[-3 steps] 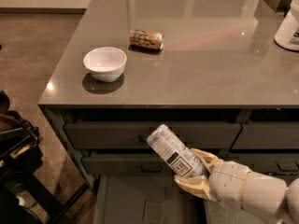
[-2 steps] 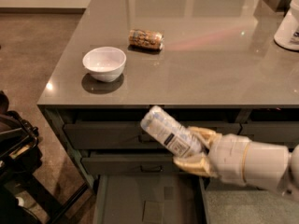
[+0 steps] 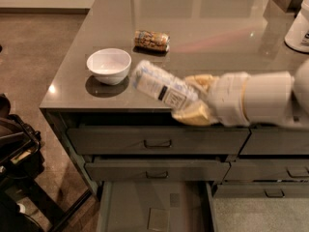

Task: Pick blue plastic bottle from bottom drawer and place on counter

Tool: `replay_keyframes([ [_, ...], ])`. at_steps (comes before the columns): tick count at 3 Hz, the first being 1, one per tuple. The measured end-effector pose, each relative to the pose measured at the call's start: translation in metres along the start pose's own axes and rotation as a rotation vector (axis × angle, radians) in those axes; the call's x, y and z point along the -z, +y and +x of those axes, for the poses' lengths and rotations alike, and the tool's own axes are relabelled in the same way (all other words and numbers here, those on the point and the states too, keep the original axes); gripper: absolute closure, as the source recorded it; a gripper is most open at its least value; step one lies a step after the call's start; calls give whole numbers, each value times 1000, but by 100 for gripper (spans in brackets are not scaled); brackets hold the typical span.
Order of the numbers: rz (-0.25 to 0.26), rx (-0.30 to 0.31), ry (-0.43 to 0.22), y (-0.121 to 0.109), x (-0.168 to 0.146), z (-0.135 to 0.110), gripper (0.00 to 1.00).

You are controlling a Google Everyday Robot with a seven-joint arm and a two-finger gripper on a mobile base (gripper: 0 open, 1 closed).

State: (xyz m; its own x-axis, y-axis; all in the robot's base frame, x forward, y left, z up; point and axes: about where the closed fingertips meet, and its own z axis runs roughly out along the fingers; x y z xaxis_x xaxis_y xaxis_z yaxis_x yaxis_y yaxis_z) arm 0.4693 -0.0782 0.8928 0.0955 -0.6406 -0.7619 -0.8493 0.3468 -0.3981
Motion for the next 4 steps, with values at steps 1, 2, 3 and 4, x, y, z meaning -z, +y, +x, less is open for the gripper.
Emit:
replay_keyframes([
  [1,-18,37,-23,-6,-14,-23,100],
  [2,-16,14,-1,-15,-15,-5,100],
  [3,-52,20,12,-43,-29,25,100],
  [4,-97,40,31,-80,-47,44,100],
])
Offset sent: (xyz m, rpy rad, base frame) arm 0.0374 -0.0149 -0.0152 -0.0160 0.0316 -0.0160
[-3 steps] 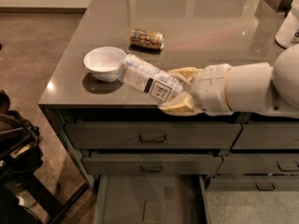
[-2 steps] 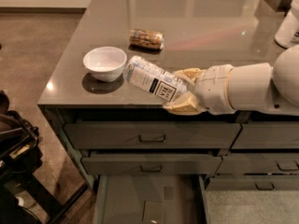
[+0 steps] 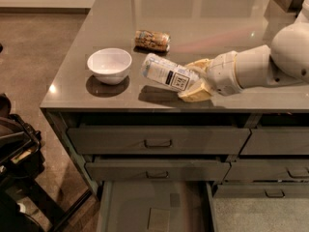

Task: Pick blue plastic bottle from bottom drawer and place on counter

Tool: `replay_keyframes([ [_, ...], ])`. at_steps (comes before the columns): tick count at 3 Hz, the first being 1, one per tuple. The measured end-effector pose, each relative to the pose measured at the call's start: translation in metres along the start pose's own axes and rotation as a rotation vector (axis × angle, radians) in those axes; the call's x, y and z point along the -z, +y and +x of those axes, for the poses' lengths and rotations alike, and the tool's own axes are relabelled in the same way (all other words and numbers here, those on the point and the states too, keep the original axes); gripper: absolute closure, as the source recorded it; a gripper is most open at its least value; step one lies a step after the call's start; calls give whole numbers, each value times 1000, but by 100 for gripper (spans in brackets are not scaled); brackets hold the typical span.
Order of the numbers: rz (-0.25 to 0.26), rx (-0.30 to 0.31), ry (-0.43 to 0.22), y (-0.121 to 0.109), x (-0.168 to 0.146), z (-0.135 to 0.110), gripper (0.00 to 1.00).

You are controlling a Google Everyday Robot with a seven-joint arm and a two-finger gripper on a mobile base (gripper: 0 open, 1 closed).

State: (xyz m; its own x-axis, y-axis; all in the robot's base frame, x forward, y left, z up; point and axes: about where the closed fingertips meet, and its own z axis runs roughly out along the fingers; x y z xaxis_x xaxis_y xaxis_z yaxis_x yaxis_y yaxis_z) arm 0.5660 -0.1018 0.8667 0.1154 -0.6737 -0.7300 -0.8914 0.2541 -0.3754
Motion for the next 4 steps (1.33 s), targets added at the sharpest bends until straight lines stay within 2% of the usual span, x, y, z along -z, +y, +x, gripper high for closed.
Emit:
replay_keyframes([
  [1,-17,6,24,-31,-12,18,100],
  [2,-13,11,21,-36,-13,15,82],
  [4,-14,11,21,-36,-13,15,36],
])
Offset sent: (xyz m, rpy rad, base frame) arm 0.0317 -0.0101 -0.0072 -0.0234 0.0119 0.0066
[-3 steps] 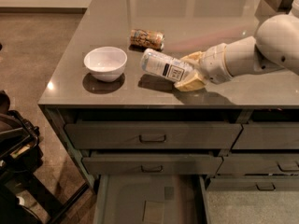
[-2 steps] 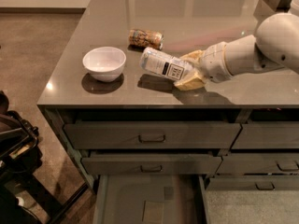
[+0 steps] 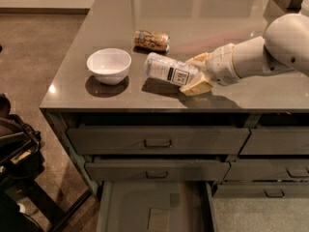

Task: Pick blue plastic bottle from bottom drawer and place on counter

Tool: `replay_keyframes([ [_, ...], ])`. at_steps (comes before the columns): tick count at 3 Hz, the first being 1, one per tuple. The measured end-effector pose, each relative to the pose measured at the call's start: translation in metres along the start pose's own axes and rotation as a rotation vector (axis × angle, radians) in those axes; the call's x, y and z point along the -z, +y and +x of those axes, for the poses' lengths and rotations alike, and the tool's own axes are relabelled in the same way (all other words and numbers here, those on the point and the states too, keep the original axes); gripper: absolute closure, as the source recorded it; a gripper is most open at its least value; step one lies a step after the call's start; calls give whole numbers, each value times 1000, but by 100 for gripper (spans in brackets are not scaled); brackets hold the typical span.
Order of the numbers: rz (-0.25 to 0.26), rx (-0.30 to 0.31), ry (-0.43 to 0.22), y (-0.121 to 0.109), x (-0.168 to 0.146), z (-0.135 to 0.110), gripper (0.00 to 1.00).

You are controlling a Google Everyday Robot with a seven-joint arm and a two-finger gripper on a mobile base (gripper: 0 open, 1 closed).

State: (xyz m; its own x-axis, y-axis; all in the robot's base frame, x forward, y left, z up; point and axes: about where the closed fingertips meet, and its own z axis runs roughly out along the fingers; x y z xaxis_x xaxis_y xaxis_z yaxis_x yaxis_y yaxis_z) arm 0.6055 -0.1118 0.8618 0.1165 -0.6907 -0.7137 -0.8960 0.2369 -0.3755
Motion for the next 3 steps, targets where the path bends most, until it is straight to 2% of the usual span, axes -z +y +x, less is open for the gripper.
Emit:
replay_keyframes([
  [1,0,0,0,0,0,0,11],
  [2,0,0,0,0,0,0,0],
  [3,0,0,0,0,0,0,0],
])
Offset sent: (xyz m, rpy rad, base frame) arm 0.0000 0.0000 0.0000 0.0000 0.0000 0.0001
